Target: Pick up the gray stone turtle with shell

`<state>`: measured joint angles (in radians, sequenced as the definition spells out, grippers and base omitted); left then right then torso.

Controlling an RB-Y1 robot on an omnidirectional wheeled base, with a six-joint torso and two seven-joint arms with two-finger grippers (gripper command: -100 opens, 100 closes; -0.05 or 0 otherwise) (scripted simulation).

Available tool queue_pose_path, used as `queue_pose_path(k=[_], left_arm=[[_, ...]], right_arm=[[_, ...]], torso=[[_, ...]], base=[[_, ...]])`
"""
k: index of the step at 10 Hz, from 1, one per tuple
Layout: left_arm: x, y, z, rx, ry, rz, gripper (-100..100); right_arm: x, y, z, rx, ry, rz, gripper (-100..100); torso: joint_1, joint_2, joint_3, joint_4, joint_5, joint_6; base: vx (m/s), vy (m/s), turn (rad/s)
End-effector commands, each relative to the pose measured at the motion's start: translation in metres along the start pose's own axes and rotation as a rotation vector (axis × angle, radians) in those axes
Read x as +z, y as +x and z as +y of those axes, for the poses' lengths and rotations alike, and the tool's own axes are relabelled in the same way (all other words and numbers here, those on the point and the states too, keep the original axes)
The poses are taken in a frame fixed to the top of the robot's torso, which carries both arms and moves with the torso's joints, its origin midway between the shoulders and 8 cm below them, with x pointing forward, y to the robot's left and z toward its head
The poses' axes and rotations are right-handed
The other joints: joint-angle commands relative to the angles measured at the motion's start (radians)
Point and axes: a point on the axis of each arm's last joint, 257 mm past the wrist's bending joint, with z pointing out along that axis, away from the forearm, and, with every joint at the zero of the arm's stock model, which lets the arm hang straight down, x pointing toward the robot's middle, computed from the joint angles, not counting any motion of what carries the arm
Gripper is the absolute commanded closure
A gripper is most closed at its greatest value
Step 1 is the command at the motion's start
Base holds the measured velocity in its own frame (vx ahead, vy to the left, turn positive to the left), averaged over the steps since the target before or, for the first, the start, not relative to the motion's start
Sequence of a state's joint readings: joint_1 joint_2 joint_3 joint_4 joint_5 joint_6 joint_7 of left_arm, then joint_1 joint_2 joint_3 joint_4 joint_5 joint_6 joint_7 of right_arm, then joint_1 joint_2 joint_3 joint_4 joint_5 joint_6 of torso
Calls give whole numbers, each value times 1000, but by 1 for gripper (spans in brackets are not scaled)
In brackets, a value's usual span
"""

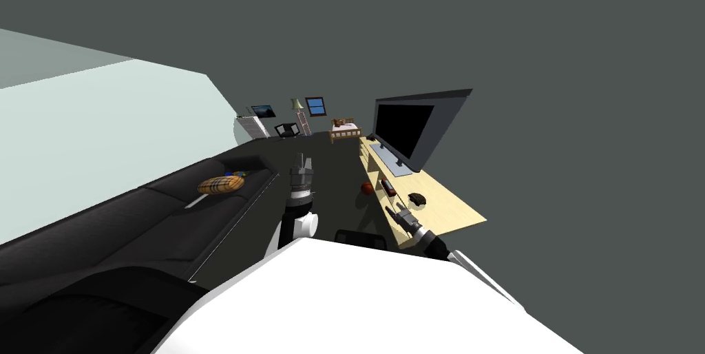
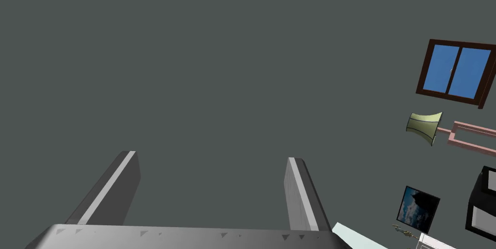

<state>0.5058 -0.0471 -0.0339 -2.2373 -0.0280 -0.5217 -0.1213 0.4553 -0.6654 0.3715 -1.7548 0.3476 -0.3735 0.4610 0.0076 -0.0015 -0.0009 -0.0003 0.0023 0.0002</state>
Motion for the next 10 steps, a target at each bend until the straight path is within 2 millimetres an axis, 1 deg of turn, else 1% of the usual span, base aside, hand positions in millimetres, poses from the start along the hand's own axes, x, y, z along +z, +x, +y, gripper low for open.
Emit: queue_pose_path(k=[1, 2, 3, 4, 5, 7, 8, 9, 10], left_arm=[[0, 0, 0, 0, 0, 0, 0], [0, 0, 0, 0, 0, 0, 0], [0, 0, 0, 0, 0, 0, 0], [0, 0, 0, 0, 0, 0, 0], [0, 0, 0, 0, 0, 0, 0], [0, 0, 0, 0, 0, 0, 0], [0, 0, 0, 0, 0, 0, 0], [0, 0, 0, 0, 0, 0, 0], [0, 0, 0, 0, 0, 0, 0]], right_arm=[[-11, 29, -14, -72, 15, 94, -100], [-22, 54, -25, -126, 26, 169, -100], [-25, 54, -29, -139, 26, 180, -100], [-39, 78, -41, -195, 36, 257, -100], [-41, 78, -44, -202, 37, 263, -100], [-77, 120, -72, -319, 52, 417, -100], [-80, 120, -76, -328, 54, 426, -100], [-100, 135, -90, -390, 55, 499, -100], [-102, 137, -93, -390, 61, 505, -100]], torso=[[0, 0, 0, 0, 0, 0], [-1, -1, 0, 0, 0, 0], [3, -3, -2, -1, 0, 0], [0, -3, -2, -1, 0, 0], [-2, -3, -2, -1, 0, 0], [-3, -1, -1, 0, -1, 0], [-2, -3, -2, -1, 0, 0], [-2, -2, -1, -1, -1, 0], [-2, -2, -1, 0, 0, 0]], base=[[59, 100, 103], [107, 173, 174], [89, 125, 48], [96, 88, 77], [66, 61, 58], [88, 83, 141], [89, 81, 43], [88, 90, 104], [65, 65, 43]])
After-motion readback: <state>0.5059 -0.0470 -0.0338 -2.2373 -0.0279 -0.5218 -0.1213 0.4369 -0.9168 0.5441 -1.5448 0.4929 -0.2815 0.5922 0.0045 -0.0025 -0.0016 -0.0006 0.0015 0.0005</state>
